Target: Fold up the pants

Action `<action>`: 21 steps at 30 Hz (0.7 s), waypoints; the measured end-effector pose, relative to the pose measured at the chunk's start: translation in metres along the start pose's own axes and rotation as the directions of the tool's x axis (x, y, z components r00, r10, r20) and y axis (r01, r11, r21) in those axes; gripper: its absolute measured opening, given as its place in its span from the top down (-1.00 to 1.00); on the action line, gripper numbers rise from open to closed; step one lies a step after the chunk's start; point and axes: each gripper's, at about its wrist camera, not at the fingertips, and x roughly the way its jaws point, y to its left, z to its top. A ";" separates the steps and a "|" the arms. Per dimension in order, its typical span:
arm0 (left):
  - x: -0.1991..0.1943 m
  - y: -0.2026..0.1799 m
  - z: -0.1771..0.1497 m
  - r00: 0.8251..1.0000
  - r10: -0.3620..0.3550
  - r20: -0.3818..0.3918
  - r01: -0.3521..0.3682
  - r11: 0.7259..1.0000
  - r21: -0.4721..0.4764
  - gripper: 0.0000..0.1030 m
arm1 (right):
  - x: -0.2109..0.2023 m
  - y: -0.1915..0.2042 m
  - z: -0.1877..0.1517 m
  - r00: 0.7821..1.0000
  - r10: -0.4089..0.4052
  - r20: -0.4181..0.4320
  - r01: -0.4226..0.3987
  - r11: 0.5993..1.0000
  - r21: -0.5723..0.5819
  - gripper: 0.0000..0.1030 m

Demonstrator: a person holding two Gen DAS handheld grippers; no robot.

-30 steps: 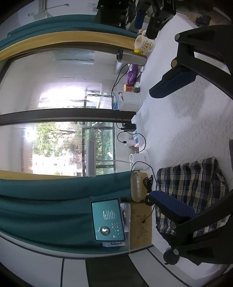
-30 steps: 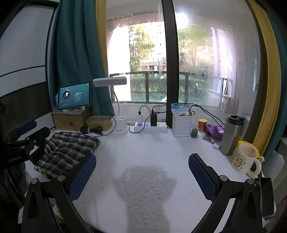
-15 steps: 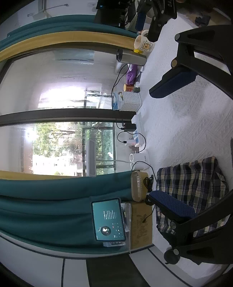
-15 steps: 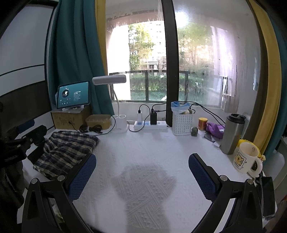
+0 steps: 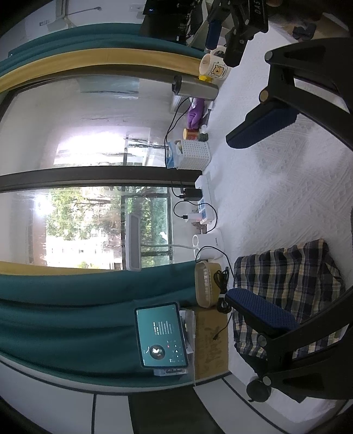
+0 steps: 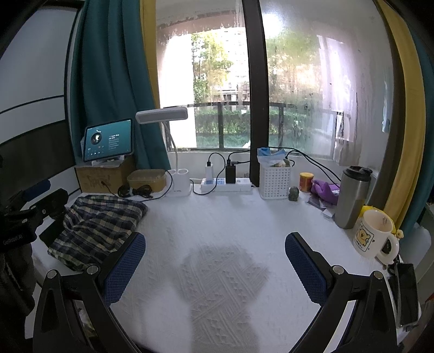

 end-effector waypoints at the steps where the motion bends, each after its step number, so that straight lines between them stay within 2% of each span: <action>1: 0.000 0.000 0.000 1.000 -0.001 -0.001 0.001 1.000 -0.001 -0.98 | 0.001 0.001 0.000 1.000 0.000 -0.002 0.000 1.000 -0.001 -1.00; 21: -0.004 0.000 0.000 1.000 -0.002 0.002 0.003 1.000 -0.019 -0.98 | 0.005 0.003 -0.003 1.000 -0.002 -0.007 0.002 1.000 -0.004 -1.00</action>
